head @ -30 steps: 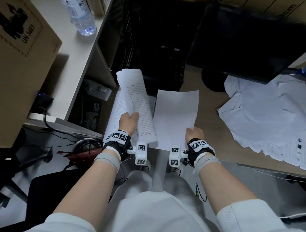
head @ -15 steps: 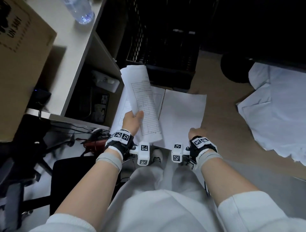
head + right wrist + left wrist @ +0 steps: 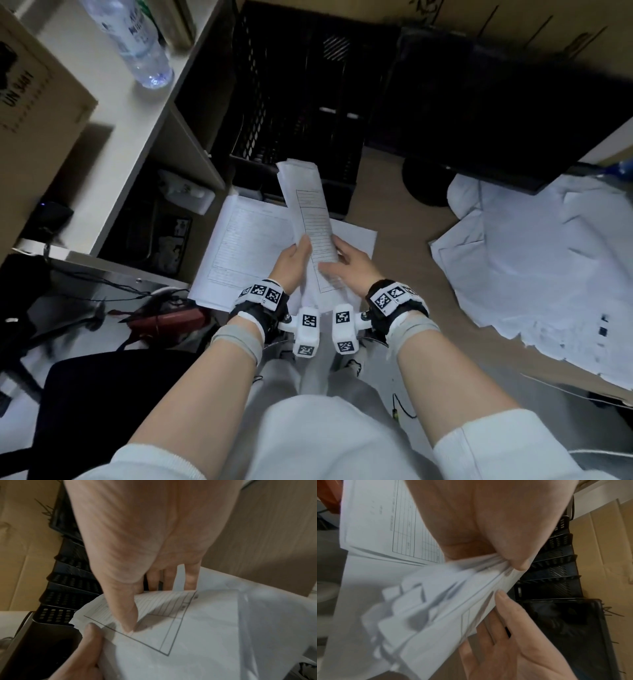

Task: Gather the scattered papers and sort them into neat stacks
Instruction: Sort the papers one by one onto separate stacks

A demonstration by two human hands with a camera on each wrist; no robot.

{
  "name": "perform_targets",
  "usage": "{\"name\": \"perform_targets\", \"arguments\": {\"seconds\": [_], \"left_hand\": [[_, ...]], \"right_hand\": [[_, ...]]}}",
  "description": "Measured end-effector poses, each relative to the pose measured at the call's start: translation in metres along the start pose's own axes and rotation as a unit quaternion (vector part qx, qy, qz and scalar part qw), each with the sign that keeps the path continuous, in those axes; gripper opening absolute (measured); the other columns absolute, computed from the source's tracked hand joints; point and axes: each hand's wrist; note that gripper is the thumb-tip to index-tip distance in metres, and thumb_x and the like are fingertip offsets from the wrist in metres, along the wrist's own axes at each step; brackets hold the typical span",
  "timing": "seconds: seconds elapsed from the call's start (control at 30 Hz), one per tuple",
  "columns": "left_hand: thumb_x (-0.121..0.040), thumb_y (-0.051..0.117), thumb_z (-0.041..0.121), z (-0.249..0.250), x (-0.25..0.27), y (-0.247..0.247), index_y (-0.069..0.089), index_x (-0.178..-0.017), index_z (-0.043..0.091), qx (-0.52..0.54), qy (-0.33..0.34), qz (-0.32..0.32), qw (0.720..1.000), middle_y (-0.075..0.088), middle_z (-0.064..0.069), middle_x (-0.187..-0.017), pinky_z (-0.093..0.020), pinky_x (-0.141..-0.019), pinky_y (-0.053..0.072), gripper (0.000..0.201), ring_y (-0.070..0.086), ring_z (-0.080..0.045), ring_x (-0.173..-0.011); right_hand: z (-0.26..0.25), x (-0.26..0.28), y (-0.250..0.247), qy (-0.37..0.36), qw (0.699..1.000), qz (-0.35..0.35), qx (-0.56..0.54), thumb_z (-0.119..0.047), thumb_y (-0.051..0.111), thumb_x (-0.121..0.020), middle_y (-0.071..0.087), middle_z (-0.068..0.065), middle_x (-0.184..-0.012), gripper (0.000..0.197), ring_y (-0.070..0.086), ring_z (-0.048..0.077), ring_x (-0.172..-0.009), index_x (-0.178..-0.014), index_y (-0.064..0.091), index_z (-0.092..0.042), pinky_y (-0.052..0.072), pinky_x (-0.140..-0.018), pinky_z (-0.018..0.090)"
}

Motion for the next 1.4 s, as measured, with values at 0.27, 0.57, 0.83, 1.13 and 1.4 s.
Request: {"name": "perform_targets", "arguments": {"seconds": [0.27, 0.57, 0.83, 1.13, 1.4], "left_hand": [[-0.107, 0.031, 0.053, 0.016, 0.017, 0.03, 0.067, -0.12, 0.019, 0.021, -0.006, -0.015, 1.0, 0.075, -0.009, -0.109, -0.037, -0.082, 0.06, 0.051, 0.074, -0.024, -0.098], [-0.097, 0.065, 0.017, 0.007, 0.03, 0.049, 0.067, -0.108, 0.014, -0.013, 0.038, 0.036, 0.999, 0.074, -0.016, -0.112, -0.05, -0.098, 0.054, 0.012, 0.071, -0.031, -0.103], [-0.082, 0.066, 0.024, -0.006, 0.039, 0.048, 0.07, -0.089, 0.013, 0.016, 0.011, 0.106, 0.994, 0.076, -0.015, -0.1, -0.049, -0.092, 0.058, 0.013, 0.073, -0.032, -0.097], [-0.087, 0.059, 0.022, -0.006, 0.022, 0.017, 0.07, -0.094, 0.0, 0.013, 0.006, 0.126, 0.992, 0.07, -0.007, -0.082, -0.036, -0.072, 0.054, 0.026, 0.066, -0.024, -0.076], [-0.086, 0.054, 0.014, 0.012, -0.001, -0.018, 0.068, -0.089, 0.004, 0.078, 0.015, 0.142, 0.987, 0.063, -0.003, -0.071, -0.03, -0.06, 0.049, 0.017, 0.058, -0.021, -0.066]], "right_hand": [[0.002, 0.018, -0.024, -0.022, 0.999, -0.023, 0.024, -0.034, 0.088, -0.068, 0.055, -0.019, -0.13, 0.101, 0.056, -0.002, -0.116, -0.152, 0.031, -0.028, 0.044, -0.105, 0.024], [0.006, 0.034, -0.043, -0.023, 0.998, -0.017, -0.047, -0.016, 0.073, -0.085, 0.055, -0.006, -0.138, 0.07, 0.058, 0.012, -0.119, -0.147, 0.042, -0.02, 0.05, -0.099, 0.027], [0.007, 0.042, -0.047, 0.002, 0.998, 0.058, -0.012, -0.023, 0.049, -0.102, 0.065, 0.005, -0.105, 0.026, 0.061, 0.018, -0.096, -0.114, 0.065, -0.006, 0.044, -0.084, 0.026], [0.0, 0.029, -0.046, 0.04, 0.97, 0.212, 0.11, -0.012, 0.042, -0.099, 0.036, -0.002, -0.065, 0.036, 0.034, 0.022, -0.064, -0.064, 0.035, -0.019, 0.026, -0.055, 0.031], [-0.024, 0.012, -0.034, 0.057, 0.926, 0.34, 0.154, -0.015, 0.045, -0.099, 0.054, 0.003, -0.082, 0.018, 0.048, 0.026, -0.076, -0.084, 0.053, -0.013, 0.033, -0.065, 0.028]]}}
Point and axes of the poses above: each hand's wrist, its own x-axis away from the middle knuckle, its own y-axis out of the palm, z = x × y
